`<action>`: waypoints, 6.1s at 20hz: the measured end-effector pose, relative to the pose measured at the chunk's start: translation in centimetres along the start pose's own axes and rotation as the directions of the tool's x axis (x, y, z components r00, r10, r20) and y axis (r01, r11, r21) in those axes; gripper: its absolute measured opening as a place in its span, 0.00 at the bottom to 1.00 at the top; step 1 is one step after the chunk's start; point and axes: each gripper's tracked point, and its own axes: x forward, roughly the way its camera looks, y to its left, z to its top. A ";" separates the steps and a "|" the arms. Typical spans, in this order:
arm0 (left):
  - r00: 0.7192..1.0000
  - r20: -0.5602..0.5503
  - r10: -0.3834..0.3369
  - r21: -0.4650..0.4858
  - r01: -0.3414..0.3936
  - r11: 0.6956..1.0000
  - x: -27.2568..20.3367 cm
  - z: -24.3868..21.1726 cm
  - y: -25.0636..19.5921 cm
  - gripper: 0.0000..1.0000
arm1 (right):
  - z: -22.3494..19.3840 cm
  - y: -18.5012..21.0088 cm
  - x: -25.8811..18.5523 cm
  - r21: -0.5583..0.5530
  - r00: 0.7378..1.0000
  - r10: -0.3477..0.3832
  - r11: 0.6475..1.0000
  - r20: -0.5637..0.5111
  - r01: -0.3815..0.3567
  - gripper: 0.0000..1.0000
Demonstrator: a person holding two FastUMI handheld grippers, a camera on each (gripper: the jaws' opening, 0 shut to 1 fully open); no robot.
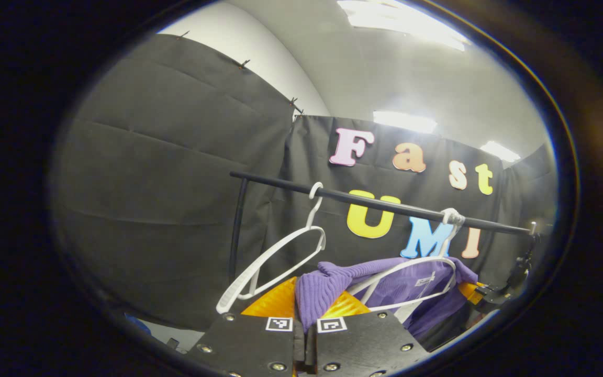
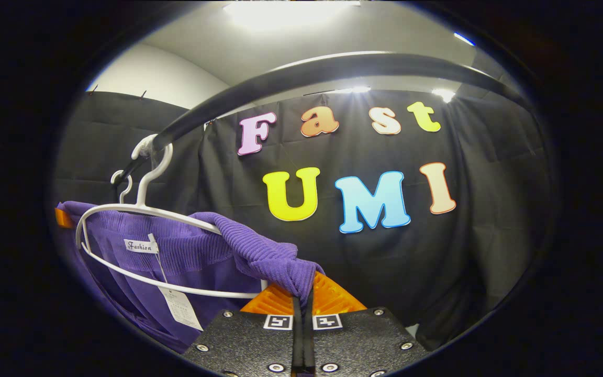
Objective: Grasp the clothes on the hanger with both hands and then place them into the laundry hamper below.
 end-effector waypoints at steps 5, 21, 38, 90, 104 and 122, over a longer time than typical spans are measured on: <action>0.995 -0.014 -0.104 0.004 0.104 0.995 0.4 -2.2 1.1 0.02 | 1.0 0.3 -2.8 -0.007 0.998 -0.056 0.998 -0.008 0.056 0.00; 0.986 -0.085 -0.143 -0.051 0.139 0.989 -2.2 -9.3 -0.9 0.02 | 2.4 -0.2 -5.6 -0.030 0.998 -0.059 0.998 0.010 0.059 0.00; 0.992 -0.105 -0.071 -0.016 0.069 0.997 -3.0 -10.4 -5.5 0.06 | 2.9 -5.2 -4.9 -0.004 0.998 0.015 1.000 0.059 -0.015 0.00; 0.661 -0.600 -0.451 0.026 0.580 0.814 -17.4 -37.1 -2.8 0.02 | -27.0 6.1 -30.3 0.113 0.811 -0.148 0.961 -0.567 0.254 0.00; 0.566 -0.763 -0.311 0.051 0.534 0.844 -16.3 -51.8 -0.3 0.02 | -40.8 3.7 -30.4 0.122 0.642 -0.130 0.935 -0.755 0.333 0.01; 0.552 -0.789 -0.268 0.106 0.553 0.826 -15.9 -52.3 1.4 0.05 | -43.0 4.4 -31.6 0.129 0.573 -0.097 0.931 -0.814 0.341 0.14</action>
